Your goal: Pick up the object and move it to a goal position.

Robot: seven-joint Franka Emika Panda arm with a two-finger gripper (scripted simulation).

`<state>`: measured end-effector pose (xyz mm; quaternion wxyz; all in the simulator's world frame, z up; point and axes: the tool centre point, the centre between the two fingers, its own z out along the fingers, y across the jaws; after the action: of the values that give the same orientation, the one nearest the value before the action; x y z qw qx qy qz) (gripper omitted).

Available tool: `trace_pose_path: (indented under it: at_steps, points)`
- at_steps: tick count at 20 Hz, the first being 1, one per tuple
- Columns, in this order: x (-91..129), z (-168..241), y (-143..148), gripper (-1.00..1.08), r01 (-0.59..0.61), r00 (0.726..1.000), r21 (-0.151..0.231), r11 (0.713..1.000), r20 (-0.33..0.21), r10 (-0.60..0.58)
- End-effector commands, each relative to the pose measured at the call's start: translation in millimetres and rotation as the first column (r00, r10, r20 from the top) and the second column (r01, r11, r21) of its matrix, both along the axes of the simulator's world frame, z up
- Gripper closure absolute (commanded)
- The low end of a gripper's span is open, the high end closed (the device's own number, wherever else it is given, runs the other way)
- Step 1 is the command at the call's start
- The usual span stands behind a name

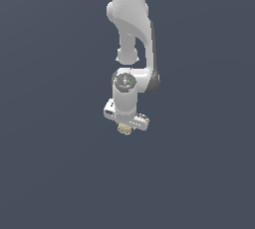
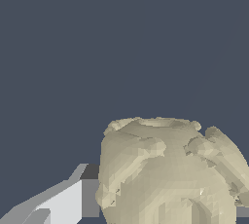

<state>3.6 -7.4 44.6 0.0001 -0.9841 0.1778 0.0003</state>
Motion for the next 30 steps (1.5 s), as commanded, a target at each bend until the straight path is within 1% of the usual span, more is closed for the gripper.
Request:
trace_pose_path:
  at_steps: [1,5,10,30]
  points:
    - [1,8,4,1.08,-0.001,1.0,0.0,1.0,0.001,0.001]
    - [4,29,14,1.08,-0.001,1.0,0.0,1.0,0.001,0.001]
    - [9,68,32,1.08,0.0,1.0,0.0,1.0,0.001,0.0]
    - [40,271,126,1.08,0.001,1.0,-0.002,1.0,0.001,-0.001]
